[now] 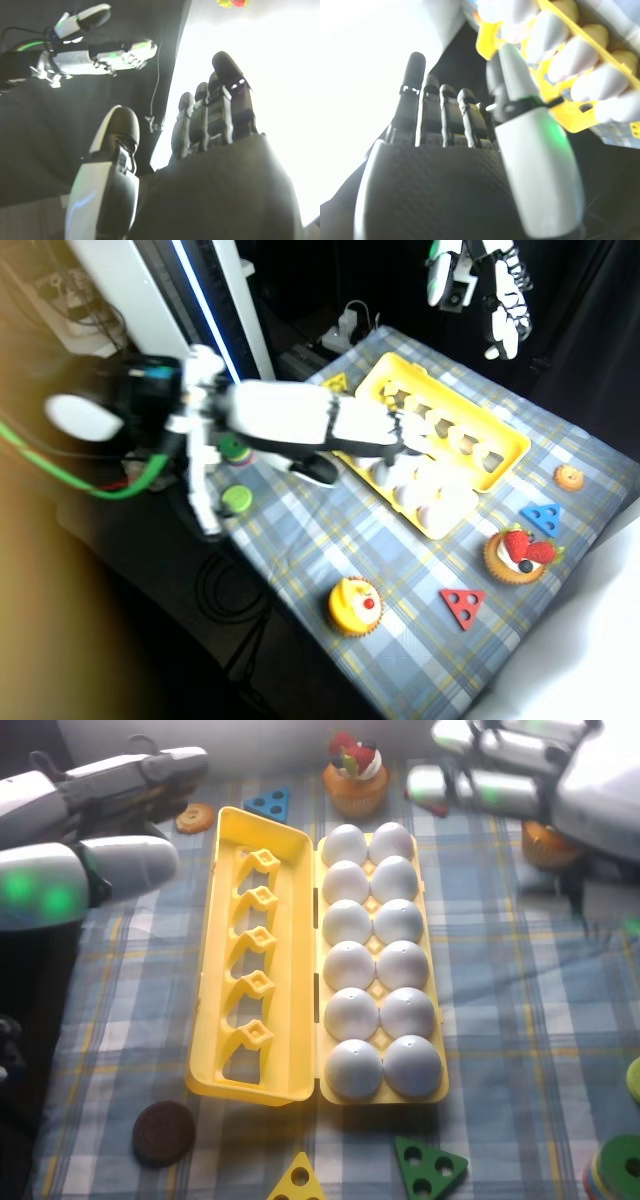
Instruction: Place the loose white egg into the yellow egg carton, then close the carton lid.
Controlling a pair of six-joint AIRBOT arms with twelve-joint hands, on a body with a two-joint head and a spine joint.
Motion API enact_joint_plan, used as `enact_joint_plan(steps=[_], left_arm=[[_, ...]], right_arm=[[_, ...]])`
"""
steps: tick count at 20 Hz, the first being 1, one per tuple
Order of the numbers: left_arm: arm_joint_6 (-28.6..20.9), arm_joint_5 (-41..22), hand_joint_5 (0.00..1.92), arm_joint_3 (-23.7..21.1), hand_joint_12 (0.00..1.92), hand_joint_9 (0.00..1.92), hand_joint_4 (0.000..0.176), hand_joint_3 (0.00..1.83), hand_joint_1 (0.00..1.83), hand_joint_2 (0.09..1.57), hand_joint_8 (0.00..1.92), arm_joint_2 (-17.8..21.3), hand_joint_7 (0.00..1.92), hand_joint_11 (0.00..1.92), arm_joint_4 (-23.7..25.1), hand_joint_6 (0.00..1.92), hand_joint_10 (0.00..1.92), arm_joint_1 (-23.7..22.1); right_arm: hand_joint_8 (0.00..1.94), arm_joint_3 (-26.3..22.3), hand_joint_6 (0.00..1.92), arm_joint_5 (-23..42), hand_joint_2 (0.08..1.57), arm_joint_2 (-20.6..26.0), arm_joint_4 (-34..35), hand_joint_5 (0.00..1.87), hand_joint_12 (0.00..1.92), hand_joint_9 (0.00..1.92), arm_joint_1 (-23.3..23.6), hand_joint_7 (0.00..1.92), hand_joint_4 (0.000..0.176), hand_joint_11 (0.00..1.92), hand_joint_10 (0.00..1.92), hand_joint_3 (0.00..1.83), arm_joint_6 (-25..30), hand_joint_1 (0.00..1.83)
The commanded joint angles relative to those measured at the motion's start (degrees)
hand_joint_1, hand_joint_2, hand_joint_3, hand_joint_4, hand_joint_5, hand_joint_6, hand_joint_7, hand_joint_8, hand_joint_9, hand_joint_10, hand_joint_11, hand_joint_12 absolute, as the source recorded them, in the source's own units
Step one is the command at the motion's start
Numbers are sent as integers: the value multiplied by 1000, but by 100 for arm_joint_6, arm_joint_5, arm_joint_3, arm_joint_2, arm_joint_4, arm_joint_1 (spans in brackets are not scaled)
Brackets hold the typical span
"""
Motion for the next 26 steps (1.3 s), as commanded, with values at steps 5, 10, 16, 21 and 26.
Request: enact_joint_plan(steps=[5,10,16,21,26], left_arm=[[-1145,-1045,0,290,1361,230,15,0,246,1374,0,-97,7,0,-289,0,36,446],[-2199,-1129,0,584,1230,211,24,0,2,1329,0,-342,0,1,-321,0,19,1029],[-3014,-1077,0,872,1312,214,27,0,34,1242,0,-690,0,0,-274,0,34,1518],[-3492,-869,0,1033,1440,282,0,0,0,1216,0,-876,0,10,132,0,49,1491],[-3808,-696,0,1103,1368,297,2,0,0,1230,0,-1009,0,56,690,0,37,1220]], right_arm=[[0,-419,0,1434,1247,572,331,0,0,0,-564,0,97,0,0,23,-17,404],[0,-848,0,1757,1281,956,481,0,0,0,-844,0,52,0,0,23,-596,316],[0,-980,0,1948,1287,1129,502,0,0,0,-949,0,0,0,0,14,-635,328],[0,-1036,0,2150,1304,1249,528,0,0,0,-972,0,0,0,0,11,-635,379],[0,-1071,0,2251,1287,1305,528,0,0,0,-973,0,54,0,0,1,-635,471]])
